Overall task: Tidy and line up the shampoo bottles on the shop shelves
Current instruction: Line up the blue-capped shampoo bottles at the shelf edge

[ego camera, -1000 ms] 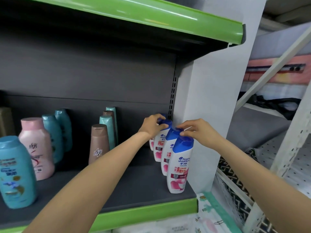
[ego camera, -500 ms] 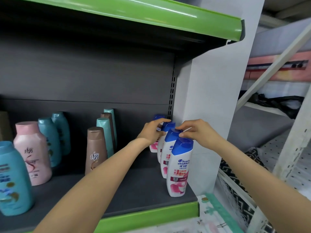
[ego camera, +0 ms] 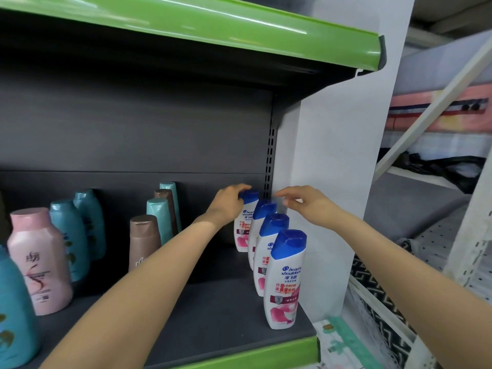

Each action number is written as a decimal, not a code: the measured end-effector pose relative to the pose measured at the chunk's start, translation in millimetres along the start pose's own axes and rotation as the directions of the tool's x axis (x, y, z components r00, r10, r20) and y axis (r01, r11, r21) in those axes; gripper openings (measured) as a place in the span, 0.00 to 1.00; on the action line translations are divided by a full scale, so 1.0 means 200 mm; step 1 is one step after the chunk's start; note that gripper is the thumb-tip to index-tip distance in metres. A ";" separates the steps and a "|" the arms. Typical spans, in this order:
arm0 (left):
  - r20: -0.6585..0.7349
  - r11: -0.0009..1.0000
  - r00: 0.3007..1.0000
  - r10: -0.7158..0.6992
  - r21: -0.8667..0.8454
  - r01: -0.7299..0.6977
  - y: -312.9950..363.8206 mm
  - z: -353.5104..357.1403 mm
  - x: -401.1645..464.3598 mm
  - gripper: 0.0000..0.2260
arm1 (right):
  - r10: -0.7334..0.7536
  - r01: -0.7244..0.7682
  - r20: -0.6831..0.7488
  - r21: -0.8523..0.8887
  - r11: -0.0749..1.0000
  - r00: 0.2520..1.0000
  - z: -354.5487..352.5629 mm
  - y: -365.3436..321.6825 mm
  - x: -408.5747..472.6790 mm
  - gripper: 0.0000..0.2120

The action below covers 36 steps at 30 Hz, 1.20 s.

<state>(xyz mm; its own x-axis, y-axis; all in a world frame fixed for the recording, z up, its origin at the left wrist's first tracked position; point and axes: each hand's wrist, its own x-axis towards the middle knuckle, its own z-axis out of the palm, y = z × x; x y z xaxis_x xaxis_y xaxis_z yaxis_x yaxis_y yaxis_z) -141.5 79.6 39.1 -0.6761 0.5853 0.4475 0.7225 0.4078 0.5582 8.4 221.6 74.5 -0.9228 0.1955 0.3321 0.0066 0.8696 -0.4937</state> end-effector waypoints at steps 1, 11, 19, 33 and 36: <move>0.035 0.998 0.999 0.002 0.055 -0.004 0.00 0.00 0.01 0.23 | 0.005 -0.005 0.040 -0.009 1.000 0.999 0.01 0.00 0.02 0.16; 0.026 0.921 1.000 0.005 0.388 -0.014 -0.01 -0.04 0.01 0.24 | 0.035 -0.027 0.103 -0.082 0.996 0.994 0.07 0.02 0.08 0.17; -0.064 0.972 0.997 -0.042 0.229 0.055 -0.02 -0.06 -0.07 0.17 | 0.055 -0.050 0.088 -0.055 0.997 0.995 0.08 0.01 0.08 0.16; -0.351 0.998 0.935 0.046 0.056 -0.028 0.16 -0.32 -0.34 0.15 | -0.086 0.087 0.016 -0.050 0.995 0.996 -0.04 -0.22 -0.01 0.13; -0.430 0.993 0.896 0.111 0.020 -0.114 0.23 -0.43 -0.46 0.15 | -0.143 0.143 0.000 -0.048 0.989 0.990 -0.04 -0.30 -0.06 0.14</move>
<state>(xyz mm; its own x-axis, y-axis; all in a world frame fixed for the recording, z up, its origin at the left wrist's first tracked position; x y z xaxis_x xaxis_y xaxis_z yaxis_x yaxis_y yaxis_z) -58.1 -15.8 84.1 -0.5872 0.2684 0.7636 0.7976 0.3524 0.4895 23.1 170.8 106.5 -0.9140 0.0694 0.3997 -0.1066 0.9095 -0.4018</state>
